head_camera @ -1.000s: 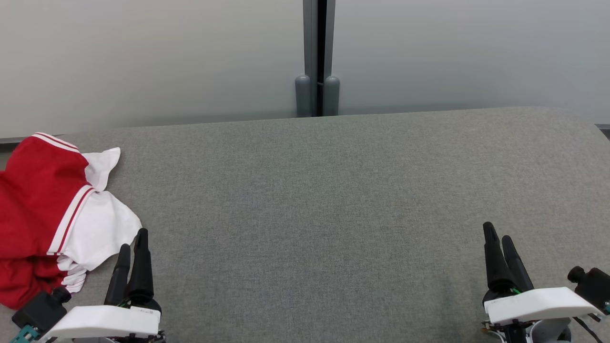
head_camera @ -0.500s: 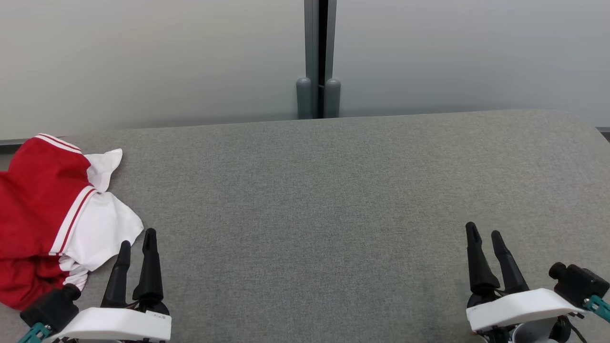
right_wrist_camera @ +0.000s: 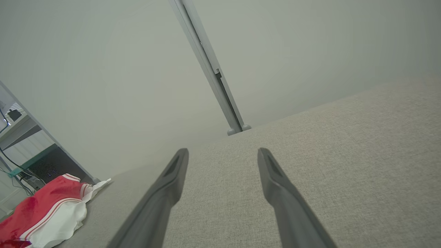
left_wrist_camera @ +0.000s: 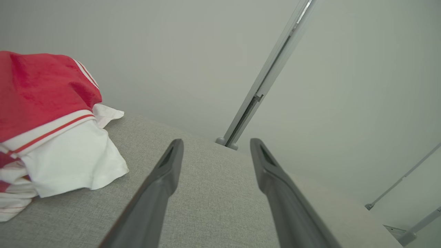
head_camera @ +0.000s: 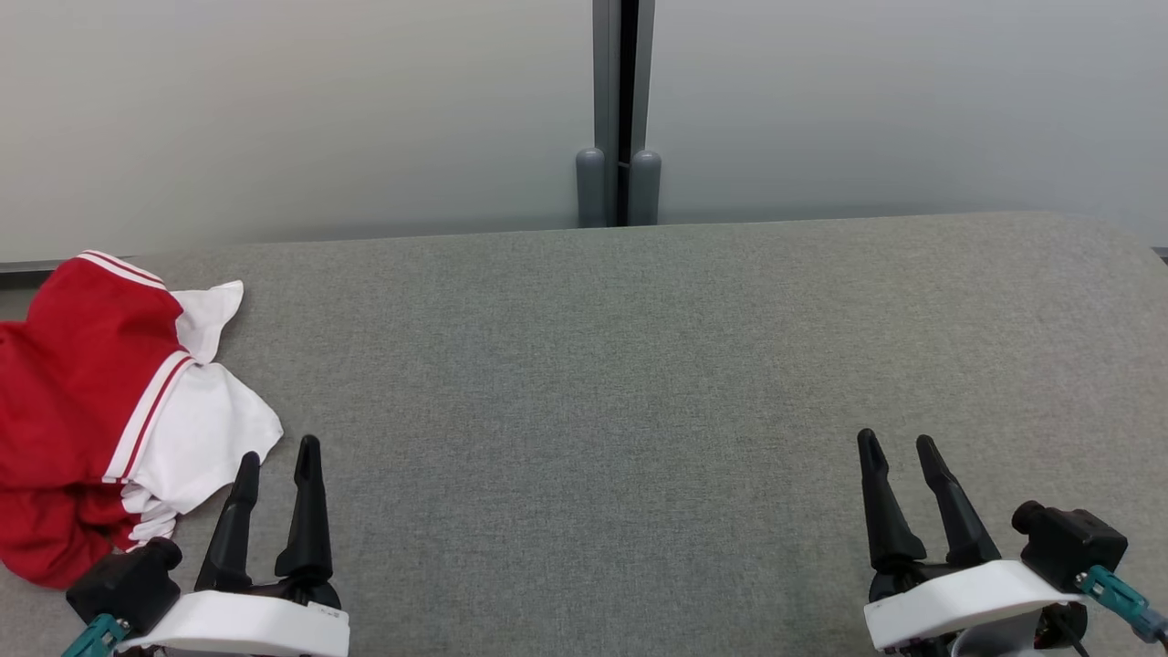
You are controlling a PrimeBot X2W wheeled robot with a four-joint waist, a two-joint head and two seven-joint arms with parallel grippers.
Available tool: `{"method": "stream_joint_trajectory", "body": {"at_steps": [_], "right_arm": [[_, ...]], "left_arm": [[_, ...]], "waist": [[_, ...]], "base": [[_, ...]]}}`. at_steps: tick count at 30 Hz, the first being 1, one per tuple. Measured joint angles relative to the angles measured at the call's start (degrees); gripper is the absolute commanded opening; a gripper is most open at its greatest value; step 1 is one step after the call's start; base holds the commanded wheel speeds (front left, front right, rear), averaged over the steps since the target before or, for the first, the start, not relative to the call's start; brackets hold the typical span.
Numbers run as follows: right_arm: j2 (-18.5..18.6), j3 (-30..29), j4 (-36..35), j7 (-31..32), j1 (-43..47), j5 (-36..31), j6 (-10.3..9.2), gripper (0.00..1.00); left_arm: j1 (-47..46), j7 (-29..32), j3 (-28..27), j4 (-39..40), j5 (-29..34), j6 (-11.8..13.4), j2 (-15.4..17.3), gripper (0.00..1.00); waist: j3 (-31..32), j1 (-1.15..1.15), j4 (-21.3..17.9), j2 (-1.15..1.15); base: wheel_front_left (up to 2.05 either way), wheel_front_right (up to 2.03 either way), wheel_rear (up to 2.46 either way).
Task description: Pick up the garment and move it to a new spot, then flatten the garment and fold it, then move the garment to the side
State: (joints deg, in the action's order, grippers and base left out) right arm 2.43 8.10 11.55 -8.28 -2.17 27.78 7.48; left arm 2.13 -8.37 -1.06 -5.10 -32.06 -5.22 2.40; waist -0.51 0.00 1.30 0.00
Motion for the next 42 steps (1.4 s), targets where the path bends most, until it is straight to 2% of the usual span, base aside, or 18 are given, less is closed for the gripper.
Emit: {"method": "stream_joint_trajectory", "body": {"at_steps": [19,42], "right_arm": [[0.1,2.4,-1.2,-2.6,0.6,-10.6,0.00,1.00],[0.3,1.4,-1.1,-5.5,1.6,-20.3,0.01,1.00]], "left_arm": [[1.1,-2.8,0.8,-0.3,10.2,-0.3,0.1,1.00],[2.4,-5.5,-0.5,-0.3,17.7,-0.3,0.3,1.00]], "waist": [[-0.1,0.00,0.7,0.00],[0.1,0.00,1.6,0.00]], "base": [[0.00,0.00,0.00],[0.00,0.00,0.00]]}}
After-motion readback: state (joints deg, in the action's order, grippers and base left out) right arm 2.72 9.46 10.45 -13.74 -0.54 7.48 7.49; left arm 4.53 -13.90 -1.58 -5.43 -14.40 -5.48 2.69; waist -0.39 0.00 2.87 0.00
